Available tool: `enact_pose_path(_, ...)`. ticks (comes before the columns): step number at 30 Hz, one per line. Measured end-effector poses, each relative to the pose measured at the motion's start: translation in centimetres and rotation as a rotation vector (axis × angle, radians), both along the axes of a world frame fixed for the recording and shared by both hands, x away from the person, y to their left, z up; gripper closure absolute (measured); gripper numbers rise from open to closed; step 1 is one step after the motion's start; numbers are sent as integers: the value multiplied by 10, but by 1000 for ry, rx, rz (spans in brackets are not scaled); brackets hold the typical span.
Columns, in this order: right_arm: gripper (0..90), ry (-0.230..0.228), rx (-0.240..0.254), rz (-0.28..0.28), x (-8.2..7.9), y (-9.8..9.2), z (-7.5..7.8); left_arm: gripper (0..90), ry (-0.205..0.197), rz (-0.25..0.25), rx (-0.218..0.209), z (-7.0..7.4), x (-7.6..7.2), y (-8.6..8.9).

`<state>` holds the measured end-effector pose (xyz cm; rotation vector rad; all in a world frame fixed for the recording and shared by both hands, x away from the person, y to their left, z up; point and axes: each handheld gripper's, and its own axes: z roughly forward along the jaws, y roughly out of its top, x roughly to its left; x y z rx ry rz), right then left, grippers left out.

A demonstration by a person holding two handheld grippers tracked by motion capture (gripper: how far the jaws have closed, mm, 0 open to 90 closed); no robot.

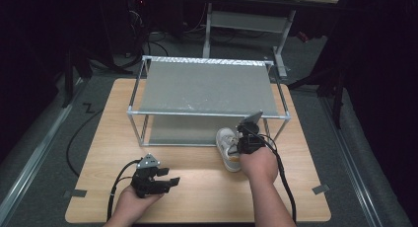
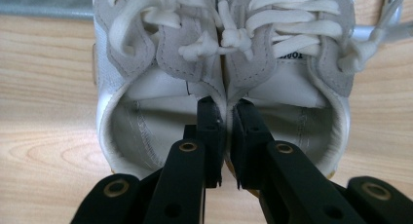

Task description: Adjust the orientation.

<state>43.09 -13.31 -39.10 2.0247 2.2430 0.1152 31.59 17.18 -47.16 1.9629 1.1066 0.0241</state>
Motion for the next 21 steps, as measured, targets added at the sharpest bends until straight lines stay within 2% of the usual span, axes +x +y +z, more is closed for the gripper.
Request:
enact_pose_path(3, 832, -19, -8, 5, 2, 4, -5, 396, -1, -2, 1, 0, 0, 1)
enact_pose_path(5, 831, -15, -5, 6, 4, 4, -7, 395, 0, -2, 1, 0, 0, 1)
enact_pose_path(10, 831, -40, 3, -12, 6, 4, -5, 396, 0, -1, 0, 0, 0, 1)
enact_pose_path(13, 830, -31, 3, -33, 8, 3, -5, 396, 1, -2, 4, -1, 0, 1)
enact_pose_path(18, 828, -27, -18, -21, 10, 2, -11, 396, 4, -7, 10, -3, 1, -1)
enact_pose_path(19, 822, -22, 2, -25, 10, 0, -11, 396, 6, -7, 11, -3, 1, -2)
enact_pose_path(21, 817, -16, 8, -26, 11, -1, -12, 396, 6, -8, 11, -3, 1, -2)
